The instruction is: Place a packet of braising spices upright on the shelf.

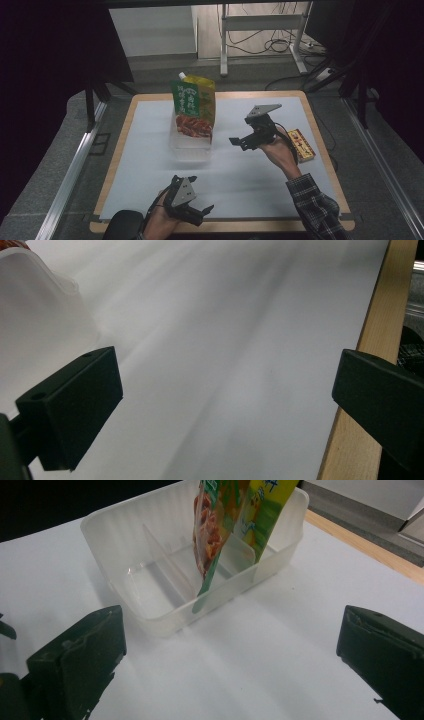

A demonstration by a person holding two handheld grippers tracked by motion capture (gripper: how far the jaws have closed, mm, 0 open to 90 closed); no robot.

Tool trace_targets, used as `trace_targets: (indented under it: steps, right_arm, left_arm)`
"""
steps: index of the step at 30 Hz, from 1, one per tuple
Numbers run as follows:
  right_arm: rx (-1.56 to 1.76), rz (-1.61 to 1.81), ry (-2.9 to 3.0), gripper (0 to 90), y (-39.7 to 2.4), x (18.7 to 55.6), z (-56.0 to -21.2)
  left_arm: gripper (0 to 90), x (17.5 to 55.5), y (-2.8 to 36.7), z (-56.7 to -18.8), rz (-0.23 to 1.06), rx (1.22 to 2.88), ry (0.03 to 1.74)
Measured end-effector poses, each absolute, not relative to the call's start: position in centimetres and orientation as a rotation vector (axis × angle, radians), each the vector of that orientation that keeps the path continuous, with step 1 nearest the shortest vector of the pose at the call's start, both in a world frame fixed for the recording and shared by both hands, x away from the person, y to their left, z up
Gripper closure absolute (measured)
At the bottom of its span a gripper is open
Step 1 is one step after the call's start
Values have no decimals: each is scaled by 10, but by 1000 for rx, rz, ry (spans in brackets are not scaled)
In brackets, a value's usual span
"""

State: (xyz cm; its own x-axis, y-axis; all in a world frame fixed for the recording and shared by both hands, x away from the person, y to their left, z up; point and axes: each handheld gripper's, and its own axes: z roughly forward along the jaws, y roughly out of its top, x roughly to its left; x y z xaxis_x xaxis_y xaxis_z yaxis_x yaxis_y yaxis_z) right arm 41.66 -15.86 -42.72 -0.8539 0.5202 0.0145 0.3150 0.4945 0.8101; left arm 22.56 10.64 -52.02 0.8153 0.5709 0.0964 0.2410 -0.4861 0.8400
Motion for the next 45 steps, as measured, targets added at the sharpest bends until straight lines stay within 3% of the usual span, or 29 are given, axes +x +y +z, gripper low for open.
trace_targets:
  steps: [32,45]
  right_arm:
    - [1066,1158,2399,0,-221,412,-453]
    - [1162,1023,2310,64,-263,414,-454]
  left_arm:
    - [0,226,107,-521,465,2089,597]
    - [0,225,106,-521,476,2099,593]
